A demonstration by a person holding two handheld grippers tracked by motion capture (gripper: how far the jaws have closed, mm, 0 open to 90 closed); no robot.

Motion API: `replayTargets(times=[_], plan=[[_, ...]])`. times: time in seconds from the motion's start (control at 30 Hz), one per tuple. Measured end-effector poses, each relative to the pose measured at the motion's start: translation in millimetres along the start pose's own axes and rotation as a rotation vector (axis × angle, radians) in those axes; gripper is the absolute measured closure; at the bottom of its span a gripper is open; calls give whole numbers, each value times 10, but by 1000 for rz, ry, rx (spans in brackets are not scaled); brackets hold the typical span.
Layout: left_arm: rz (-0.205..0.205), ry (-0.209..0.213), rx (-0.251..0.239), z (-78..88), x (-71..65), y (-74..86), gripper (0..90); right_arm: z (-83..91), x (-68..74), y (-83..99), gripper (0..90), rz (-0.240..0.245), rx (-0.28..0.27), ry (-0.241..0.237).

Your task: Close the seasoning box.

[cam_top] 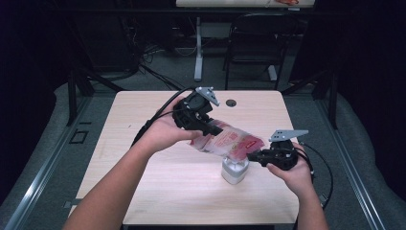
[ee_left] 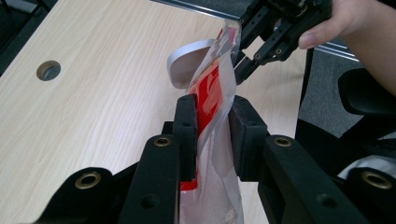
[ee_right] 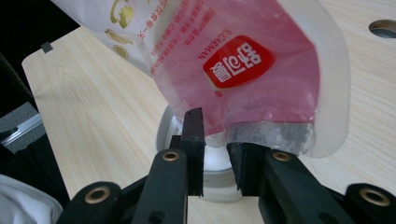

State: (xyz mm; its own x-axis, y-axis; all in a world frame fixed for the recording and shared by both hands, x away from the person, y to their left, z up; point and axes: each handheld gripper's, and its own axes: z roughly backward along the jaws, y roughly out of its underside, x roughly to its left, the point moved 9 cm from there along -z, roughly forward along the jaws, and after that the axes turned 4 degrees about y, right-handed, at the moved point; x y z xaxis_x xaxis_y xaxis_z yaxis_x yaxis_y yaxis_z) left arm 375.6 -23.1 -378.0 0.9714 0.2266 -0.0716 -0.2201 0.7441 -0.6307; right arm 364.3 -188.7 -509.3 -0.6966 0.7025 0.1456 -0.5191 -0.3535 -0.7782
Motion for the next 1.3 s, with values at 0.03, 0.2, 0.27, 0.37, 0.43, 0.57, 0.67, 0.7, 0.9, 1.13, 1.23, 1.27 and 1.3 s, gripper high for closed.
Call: replayTargets(times=[0.03, 0.2, 0.27, 0.37, 0.43, 0.57, 0.67, 0.7, 0.9, 1.13, 1.23, 1.27, 1.3], plan=[[1, -1, -3, 3, -6, -1, 746, -8, 1, -6, 770, -2, -6, 2], [7, -2, -8, 25, 10, 44, 745, -9, 7, -19, 770, -14, -20, -10], [16, -3, -9, 22, 30, 83, 745, -10, 10, -21, 770, -16, -22, -16], [24, 0, -3, -3, 50, 161, 743, -29, 12, -15, 771, -19, -20, -18], [28, 1, -3, -8, 61, 205, 742, -47, 15, -12, 770, -20, -21, -17], [40, 7, -15, 5, 73, 278, 741, -54, 30, -22, 771, -12, -21, -17], [52, 7, -23, 16, 84, 332, 741, -50, 47, -39, 771, -10, -30, -19], [50, 8, -23, 19, 88, 344, 741, -46, 50, -44, 771, -8, -31, -22], [62, 8, -26, 14, 103, 438, 739, -42, 60, -70, 770, -17, -54, -24], [84, 13, -34, 16, 139, 537, 738, -33, 78, -102, 769, -28, -85, -48], [89, 15, -36, 15, 139, 566, 738, -32, 83, -112, 766, -31, -96, -56], [87, 16, -34, 17, 142, 573, 738, -32, 84, -114, 766, -31, -100, -57], [91, 15, -38, 16, 143, 581, 738, -31, 84, -115, 766, -30, -102, -57]])
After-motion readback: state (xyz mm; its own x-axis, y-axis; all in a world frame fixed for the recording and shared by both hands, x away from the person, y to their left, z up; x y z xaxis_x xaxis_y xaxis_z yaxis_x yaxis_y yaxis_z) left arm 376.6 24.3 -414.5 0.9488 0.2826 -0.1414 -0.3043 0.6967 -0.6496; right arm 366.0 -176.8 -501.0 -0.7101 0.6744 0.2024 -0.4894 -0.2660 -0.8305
